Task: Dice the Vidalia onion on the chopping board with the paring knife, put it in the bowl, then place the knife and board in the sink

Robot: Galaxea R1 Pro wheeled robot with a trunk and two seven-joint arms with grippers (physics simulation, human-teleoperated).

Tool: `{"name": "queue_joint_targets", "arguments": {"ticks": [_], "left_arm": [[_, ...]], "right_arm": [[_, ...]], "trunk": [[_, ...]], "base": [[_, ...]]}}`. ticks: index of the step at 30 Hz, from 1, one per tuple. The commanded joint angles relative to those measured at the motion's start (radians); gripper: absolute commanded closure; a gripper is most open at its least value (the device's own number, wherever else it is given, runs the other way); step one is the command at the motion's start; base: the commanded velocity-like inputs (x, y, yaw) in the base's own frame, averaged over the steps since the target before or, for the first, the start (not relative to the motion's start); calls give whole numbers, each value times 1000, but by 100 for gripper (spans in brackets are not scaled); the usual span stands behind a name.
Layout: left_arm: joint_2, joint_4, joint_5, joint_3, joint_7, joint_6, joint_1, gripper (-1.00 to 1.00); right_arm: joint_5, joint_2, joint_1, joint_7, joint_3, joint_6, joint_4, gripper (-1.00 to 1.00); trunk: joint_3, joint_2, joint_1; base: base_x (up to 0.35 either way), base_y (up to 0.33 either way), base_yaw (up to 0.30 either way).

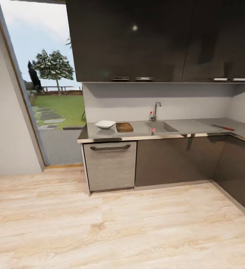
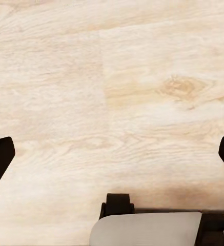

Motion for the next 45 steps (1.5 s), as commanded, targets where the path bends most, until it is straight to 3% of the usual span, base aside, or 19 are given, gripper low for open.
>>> {"name": "queue_joint_targets", "arguments": {"ticks": [1, 23, 34, 45], "left_arm": [[0, -2, 1, 1, 0, 0, 1, -100], [0, -2, 1, 1, 0, 0, 1, -100], [0, -2, 1, 1, 0, 0, 1, -100], [0, -2, 1, 1, 0, 0, 1, -100]], "right_arm": [[0, 0, -1, 0, 1, -3, 1, -100], [0, 0, -1, 0, 2, -41, 1, -100], [0, 1, -1, 0, 2, -41, 1, -100], [0, -1, -1, 0, 2, -45, 1, -100]], "trunk": [[-1, 0, 0], [-1, 0, 0], [-1, 0, 0], [-1, 0, 0]], "base": [[220, -244, 204], [220, -245, 19], [220, -245, 193], [220, -244, 28]]}}
